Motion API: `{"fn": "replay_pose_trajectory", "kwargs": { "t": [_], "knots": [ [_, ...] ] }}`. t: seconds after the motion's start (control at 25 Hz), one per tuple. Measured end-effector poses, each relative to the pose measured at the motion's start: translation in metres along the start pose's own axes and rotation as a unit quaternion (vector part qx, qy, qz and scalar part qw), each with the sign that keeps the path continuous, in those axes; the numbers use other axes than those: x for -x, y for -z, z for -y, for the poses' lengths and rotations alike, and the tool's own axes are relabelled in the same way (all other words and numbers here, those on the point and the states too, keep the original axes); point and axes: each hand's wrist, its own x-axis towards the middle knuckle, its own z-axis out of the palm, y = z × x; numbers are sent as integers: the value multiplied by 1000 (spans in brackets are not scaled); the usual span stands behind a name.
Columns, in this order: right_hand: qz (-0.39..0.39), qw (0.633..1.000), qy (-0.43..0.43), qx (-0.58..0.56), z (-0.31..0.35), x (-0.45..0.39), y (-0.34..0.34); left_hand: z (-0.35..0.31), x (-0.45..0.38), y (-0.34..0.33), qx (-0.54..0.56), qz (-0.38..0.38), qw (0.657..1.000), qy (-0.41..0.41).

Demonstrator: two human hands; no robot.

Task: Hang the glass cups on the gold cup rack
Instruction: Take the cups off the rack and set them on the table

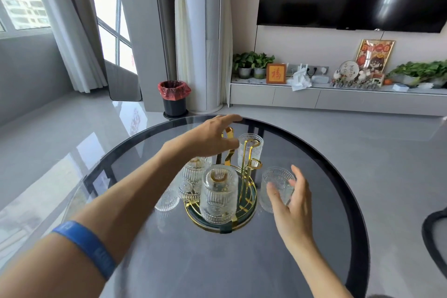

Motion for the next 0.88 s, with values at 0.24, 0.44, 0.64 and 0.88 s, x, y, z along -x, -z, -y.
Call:
{"fn": "replay_pose_trajectory", "kwargs": {
  "t": [0.24,0.44,0.64,0.88],
  "knots": [
    [36,997,-44,61,-22,-7,-6,20,-6,14,0,80,997,0],
    [50,988,-143,31,-35,-20,-17,21,14,23,21,6,1000,-12],
    [56,993,-103,-25,-28,-10,-14,59,102,-23,242,-491,836,27],
    [104,993,-20,-56,37,-15,5,136,134,-78,256,-448,808,286]
  ]
}}
